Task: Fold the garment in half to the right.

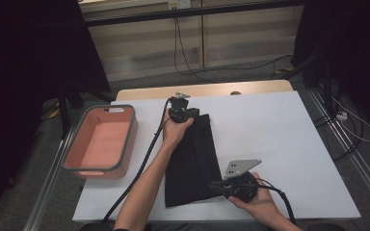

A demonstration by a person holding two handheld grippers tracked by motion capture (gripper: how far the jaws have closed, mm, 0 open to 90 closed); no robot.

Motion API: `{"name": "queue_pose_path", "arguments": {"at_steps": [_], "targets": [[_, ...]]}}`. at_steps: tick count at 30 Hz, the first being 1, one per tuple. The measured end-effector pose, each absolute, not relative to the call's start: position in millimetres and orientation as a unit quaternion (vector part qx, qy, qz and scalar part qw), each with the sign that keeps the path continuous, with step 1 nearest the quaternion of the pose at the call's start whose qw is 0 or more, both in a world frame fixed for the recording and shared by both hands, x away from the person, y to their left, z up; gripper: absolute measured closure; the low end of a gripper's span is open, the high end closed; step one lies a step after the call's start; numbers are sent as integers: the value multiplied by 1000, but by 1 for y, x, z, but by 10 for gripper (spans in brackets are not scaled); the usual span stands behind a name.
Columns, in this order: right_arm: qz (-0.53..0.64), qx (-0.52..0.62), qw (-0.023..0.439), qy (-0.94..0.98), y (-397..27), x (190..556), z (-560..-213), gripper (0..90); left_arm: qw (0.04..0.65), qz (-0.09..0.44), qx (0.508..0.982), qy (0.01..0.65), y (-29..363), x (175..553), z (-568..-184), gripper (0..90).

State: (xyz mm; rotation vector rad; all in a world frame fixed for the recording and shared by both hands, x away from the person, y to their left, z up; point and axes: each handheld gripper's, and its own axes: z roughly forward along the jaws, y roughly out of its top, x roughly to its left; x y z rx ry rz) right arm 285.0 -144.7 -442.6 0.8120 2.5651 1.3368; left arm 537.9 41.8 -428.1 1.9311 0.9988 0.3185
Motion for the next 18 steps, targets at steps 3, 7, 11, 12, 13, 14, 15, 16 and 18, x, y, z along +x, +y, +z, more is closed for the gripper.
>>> {"name": "queue_pose_path", "arguments": {"at_steps": [3,7,11,12,13,14,15,16,18], "targets": [[439,274,70,853,-147,287,-446,855,450,134,786,402,46,536,-426,635],[438,278,71,852,-149,287,-445,844,458,135,774,416,56,534,-422,456],[430,282,72,855,-149,287,-447,833,462,133,771,419,64,532,-419,353],[426,283,72,856,-149,287,-448,826,462,133,771,419,64,532,-419,333],[424,285,74,857,-150,287,-448,820,461,141,771,417,67,530,-419,306],[424,285,74,857,-150,287,-448,820,461,141,771,417,67,530,-419,283],[416,286,75,860,-151,289,-448,830,453,145,775,416,71,528,-419,260],[416,286,75,860,-151,289,-448,830,453,145,775,416,71,528,-419,248],[420,291,73,857,-154,291,-446,842,453,147,775,415,76,524,-419,235]]}}
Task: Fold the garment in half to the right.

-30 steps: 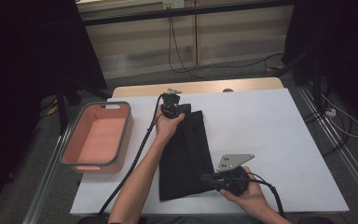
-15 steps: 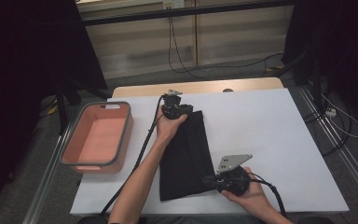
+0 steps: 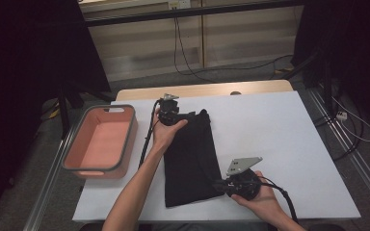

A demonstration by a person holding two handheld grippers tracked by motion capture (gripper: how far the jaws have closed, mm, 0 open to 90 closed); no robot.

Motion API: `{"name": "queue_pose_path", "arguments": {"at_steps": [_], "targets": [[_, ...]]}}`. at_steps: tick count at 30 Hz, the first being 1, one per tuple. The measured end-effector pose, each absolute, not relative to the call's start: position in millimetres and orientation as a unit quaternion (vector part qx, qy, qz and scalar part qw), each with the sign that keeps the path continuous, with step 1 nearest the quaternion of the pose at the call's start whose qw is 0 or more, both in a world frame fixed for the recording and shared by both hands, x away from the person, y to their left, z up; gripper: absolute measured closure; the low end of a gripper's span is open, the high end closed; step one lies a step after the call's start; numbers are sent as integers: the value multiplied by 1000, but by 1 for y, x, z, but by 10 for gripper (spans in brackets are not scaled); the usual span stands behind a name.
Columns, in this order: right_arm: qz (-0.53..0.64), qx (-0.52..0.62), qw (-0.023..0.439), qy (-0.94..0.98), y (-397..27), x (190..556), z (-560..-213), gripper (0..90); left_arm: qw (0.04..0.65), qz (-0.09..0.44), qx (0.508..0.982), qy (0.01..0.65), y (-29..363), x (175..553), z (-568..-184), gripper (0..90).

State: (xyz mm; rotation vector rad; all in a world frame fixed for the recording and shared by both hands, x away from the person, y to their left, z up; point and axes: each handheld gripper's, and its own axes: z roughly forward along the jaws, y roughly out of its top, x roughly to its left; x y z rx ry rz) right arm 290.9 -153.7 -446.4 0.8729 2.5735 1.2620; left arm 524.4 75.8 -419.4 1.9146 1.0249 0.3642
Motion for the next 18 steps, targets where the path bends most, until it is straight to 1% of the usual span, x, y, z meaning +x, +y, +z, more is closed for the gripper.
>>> {"name": "queue_pose_path", "arguments": {"at_steps": [4,8,12,18], "targets": [[417,291,72,858,-154,289,-448,845,453,151,776,412,80,519,-420,209],[409,281,65,866,-151,285,-447,854,453,158,777,408,87,512,-421,200],[401,280,70,869,-149,283,-447,854,452,159,779,403,96,509,-422,194],[391,305,73,865,-167,280,-452,847,458,172,772,406,111,502,-418,150]]}}
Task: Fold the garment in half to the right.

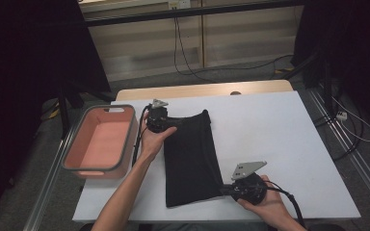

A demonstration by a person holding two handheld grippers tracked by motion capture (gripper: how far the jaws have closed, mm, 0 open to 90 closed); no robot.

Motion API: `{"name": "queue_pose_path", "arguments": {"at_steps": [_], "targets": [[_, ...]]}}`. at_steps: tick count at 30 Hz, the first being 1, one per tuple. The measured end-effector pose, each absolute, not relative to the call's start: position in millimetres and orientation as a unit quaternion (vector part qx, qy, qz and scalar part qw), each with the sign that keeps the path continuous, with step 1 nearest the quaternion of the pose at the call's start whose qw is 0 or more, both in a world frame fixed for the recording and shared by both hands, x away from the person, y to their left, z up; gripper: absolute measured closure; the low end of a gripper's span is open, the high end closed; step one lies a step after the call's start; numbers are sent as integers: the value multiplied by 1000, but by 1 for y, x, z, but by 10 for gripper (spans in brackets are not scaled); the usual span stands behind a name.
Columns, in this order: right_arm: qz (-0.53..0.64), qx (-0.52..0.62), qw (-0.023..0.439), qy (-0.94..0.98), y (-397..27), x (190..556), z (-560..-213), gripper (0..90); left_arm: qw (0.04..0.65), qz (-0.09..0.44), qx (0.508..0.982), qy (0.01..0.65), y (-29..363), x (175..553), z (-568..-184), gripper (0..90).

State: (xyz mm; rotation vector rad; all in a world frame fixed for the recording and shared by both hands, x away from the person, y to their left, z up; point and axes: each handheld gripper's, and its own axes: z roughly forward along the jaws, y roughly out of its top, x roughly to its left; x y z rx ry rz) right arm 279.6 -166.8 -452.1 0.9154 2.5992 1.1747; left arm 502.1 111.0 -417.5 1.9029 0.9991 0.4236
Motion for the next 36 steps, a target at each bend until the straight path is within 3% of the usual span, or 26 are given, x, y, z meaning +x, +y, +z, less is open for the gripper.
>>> {"name": "queue_pose_path", "arguments": {"at_steps": [6,11,17,26,36], "targets": [[387,316,77,862,-173,277,-454,834,468,163,775,393,120,495,-416,99],[379,323,79,864,-171,277,-457,732,484,160,768,389,128,486,-417,51],[405,331,95,847,-176,280,-449,589,494,163,767,375,133,472,-416,51],[431,327,103,835,-176,284,-446,540,470,173,782,371,139,451,-416,66],[456,327,122,818,-175,290,-442,434,482,160,787,349,150,421,-410,70]]}}
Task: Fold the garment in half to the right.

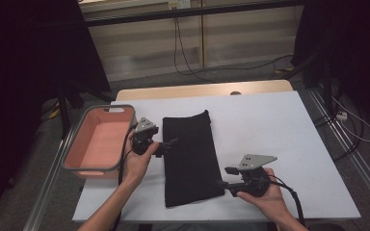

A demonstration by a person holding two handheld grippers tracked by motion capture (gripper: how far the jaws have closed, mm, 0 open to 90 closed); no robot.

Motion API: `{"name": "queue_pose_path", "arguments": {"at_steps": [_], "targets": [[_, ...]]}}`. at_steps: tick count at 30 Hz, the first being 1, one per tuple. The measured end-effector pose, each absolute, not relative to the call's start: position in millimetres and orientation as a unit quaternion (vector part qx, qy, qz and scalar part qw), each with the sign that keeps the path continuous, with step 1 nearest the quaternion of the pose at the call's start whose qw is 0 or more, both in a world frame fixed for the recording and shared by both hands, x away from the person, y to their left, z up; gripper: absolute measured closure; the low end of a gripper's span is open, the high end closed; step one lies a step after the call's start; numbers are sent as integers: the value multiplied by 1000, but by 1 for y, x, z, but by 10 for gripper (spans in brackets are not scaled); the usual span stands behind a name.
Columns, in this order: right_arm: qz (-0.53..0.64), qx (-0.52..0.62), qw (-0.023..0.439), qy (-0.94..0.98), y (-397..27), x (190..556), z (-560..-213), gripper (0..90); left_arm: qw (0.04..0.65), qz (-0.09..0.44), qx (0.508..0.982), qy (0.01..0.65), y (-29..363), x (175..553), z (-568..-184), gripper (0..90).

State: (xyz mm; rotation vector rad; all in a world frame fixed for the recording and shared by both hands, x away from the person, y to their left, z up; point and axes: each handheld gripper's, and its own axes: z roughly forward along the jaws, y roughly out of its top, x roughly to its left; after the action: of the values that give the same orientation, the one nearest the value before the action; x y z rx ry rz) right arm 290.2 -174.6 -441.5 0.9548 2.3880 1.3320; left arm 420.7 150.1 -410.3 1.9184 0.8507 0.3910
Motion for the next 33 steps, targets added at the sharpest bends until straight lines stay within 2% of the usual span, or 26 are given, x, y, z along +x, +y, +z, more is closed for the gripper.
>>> {"name": "queue_pose_path", "arguments": {"at_steps": [20,25,31,33], "targets": [[467,332,130,810,-172,295,-437,327,476,164,791,348,183,367,-410,70],[466,328,127,812,-171,295,-438,320,469,171,800,333,189,352,-412,68],[465,322,123,815,-165,299,-437,318,478,186,789,338,197,335,-416,68],[468,318,124,815,-162,300,-435,319,479,174,792,336,196,332,-418,68]]}}
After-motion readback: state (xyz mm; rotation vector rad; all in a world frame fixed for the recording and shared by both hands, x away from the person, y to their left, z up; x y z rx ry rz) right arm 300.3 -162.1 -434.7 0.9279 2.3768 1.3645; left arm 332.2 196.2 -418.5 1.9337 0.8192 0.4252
